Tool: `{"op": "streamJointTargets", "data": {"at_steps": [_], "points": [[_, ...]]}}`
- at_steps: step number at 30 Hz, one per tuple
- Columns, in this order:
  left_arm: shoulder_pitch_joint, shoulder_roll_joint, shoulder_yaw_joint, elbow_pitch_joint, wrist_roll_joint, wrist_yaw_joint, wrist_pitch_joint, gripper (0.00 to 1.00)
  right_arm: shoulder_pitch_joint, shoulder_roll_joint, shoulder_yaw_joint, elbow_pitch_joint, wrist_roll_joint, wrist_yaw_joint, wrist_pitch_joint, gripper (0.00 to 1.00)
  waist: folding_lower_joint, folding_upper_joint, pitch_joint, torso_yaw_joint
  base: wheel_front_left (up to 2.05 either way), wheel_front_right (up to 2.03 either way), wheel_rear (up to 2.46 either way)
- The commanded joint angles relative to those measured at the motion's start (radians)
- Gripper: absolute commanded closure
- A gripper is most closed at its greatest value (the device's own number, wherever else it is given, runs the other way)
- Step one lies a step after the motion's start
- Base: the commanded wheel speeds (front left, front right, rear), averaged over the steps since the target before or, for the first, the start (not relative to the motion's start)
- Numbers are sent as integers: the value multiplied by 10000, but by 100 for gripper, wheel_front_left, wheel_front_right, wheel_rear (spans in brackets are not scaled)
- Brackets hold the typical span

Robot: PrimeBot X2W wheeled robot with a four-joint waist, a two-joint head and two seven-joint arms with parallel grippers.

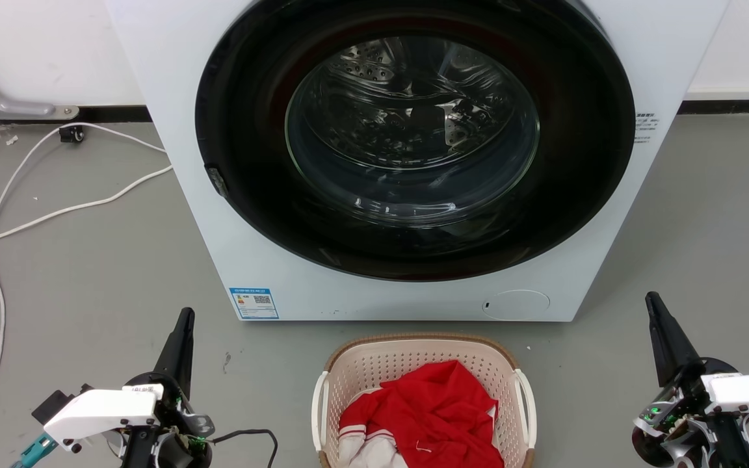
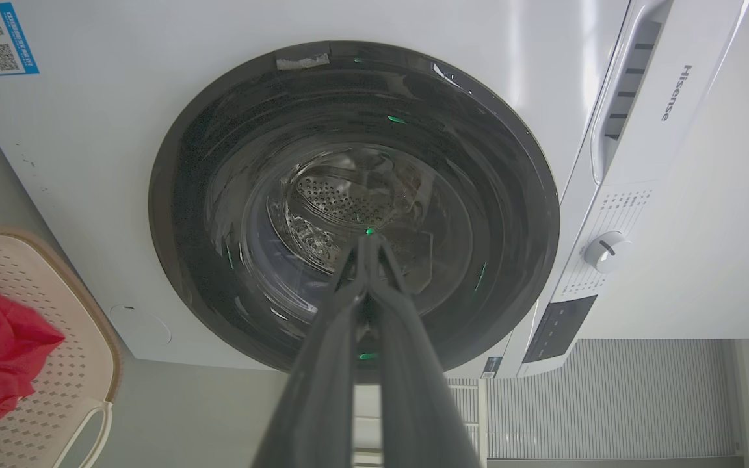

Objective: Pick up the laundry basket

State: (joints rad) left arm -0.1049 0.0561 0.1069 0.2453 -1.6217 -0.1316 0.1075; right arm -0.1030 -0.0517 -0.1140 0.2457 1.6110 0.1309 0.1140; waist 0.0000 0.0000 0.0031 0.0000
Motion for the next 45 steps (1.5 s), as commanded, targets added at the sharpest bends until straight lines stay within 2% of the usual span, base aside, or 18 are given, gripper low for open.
{"op": "streamJointTargets", "data": {"at_steps": [1,31,32,40,45], "points": [[-67,-20,40,5,49,-24,43,100,-124,27,-4,13,37,-3,19,100,0,0,0,0,0,0,0],[-70,-38,73,5,65,-23,52,100,-125,27,-3,13,38,-2,17,100,0,0,0,0,0,0,0],[-2,-23,21,-1,44,0,39,0,1,0,1,-4,-3,-2,-4,0,0,0,0,0,0,0,0],[114,-39,-411,-113,190,6,-332,0,377,6,254,-282,-308,-2,-384,0,0,0,7,8,0,0,0],[119,-18,-628,-375,944,6,-626,0,600,7,296,-668,-1066,-2,-672,0,0,0,21,17,0,0,0]]}}
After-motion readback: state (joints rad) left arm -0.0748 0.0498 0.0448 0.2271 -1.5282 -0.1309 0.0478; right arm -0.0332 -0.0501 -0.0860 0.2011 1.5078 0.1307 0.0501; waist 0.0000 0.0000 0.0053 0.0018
